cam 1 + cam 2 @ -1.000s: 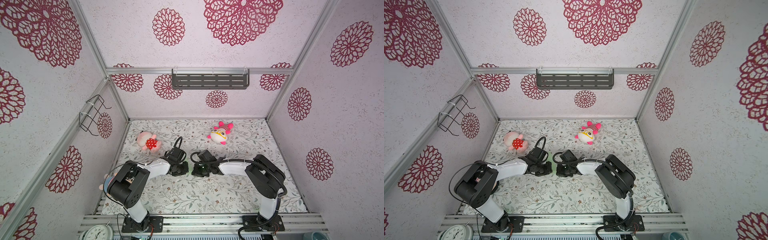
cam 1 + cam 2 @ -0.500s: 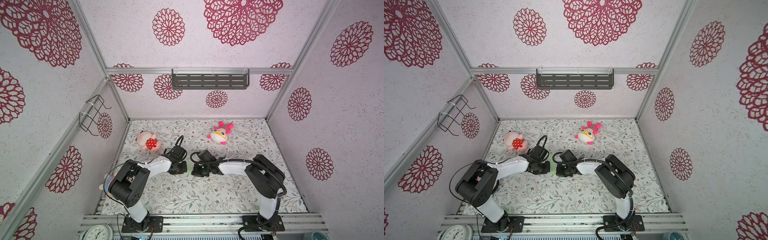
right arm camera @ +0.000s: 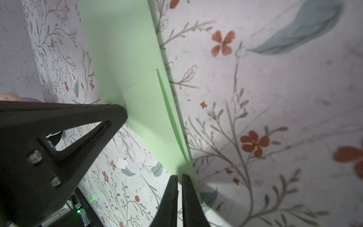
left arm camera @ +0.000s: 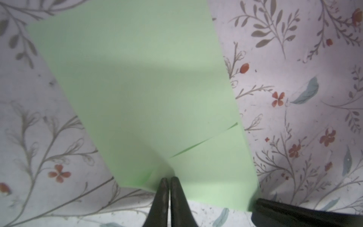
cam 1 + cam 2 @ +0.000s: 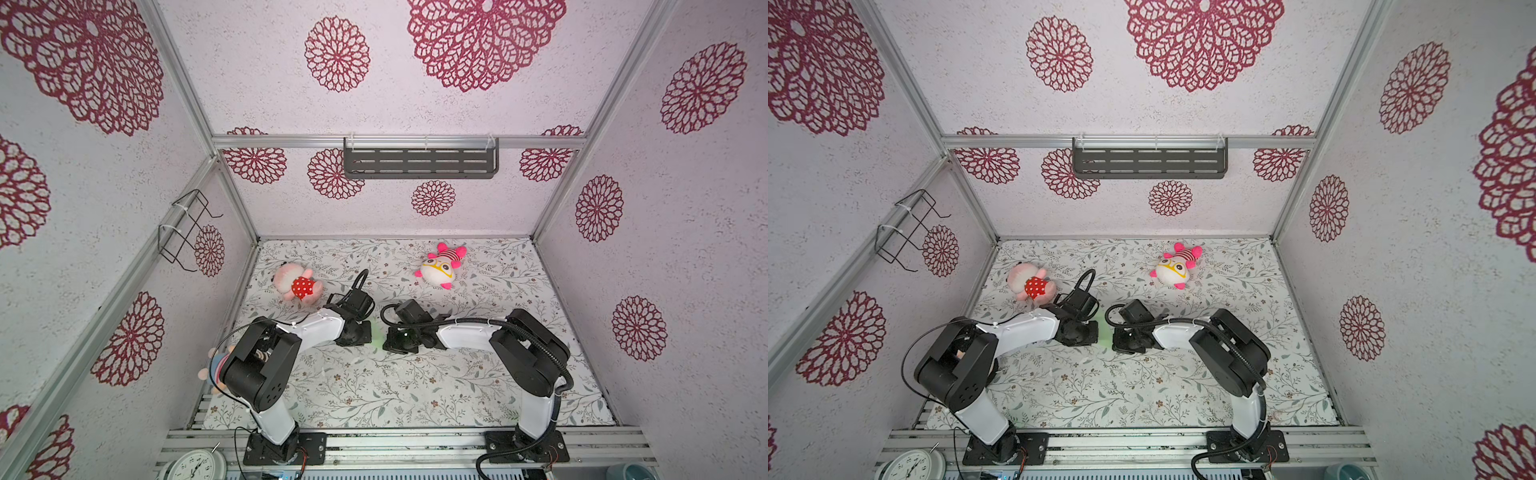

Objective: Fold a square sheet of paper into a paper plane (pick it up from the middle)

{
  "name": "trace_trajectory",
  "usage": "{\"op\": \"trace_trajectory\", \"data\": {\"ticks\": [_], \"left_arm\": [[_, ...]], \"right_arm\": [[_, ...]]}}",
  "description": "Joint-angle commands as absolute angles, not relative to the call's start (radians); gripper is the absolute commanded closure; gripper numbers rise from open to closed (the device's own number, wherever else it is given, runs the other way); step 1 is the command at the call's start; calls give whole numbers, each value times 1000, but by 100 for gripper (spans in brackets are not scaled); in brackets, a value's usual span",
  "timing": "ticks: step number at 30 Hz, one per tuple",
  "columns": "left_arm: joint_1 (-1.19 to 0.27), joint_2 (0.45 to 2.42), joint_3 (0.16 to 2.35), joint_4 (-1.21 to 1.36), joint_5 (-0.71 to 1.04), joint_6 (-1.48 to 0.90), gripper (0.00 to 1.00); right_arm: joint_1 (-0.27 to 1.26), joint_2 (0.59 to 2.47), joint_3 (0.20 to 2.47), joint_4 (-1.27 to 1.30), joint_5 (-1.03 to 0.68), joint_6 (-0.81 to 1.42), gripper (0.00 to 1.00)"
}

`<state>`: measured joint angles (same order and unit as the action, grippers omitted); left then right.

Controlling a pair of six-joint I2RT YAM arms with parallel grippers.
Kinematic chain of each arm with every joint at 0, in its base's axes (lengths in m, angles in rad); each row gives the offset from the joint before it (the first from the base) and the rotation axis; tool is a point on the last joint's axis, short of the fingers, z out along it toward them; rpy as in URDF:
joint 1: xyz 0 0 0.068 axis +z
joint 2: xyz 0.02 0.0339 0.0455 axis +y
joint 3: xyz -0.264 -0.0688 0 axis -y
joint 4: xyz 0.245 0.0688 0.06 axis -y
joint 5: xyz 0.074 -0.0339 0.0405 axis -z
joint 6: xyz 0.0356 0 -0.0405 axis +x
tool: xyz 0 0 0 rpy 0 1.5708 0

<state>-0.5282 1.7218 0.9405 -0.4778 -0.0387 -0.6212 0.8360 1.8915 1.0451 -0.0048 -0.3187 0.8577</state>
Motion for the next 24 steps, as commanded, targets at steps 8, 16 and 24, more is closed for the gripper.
{"op": "trace_trajectory", "data": {"ticks": [8,16,24], "left_arm": [[-455,1788,948,-604,-124,-589,90],[-410,1791,973,-664,-125,-572,89],[-395,1621,1008,-669,-69,-614,84]], "right_arm": [[825,1942,1032,-112,-279,861,88],[821,1931,1034,-115,-274,858,88],[820,1890,1058,-60,-293,799,87]]}}
